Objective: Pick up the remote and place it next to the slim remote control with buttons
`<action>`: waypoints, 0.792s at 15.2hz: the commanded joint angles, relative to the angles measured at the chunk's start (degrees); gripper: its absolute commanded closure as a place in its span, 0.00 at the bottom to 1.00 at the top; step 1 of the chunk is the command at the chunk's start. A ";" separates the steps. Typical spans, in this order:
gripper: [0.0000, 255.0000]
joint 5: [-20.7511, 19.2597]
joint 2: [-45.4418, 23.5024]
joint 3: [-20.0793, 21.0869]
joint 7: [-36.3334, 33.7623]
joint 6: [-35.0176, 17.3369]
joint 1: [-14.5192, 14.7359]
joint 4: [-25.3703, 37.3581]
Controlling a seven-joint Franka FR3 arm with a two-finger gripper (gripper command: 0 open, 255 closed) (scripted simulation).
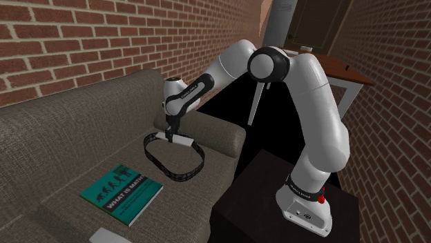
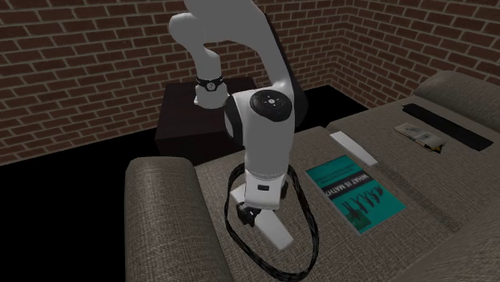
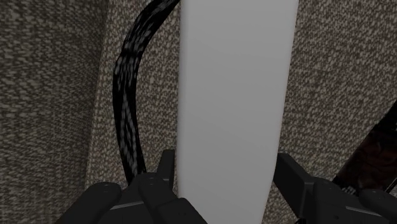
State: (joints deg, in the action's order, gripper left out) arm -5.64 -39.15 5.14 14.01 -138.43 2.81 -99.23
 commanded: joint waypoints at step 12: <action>1.00 -0.88 13.85 1.81 -11.17 -9.00 7.59 -23.03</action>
State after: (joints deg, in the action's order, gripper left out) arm -6.35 -26.37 6.74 4.51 -146.59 9.23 -120.37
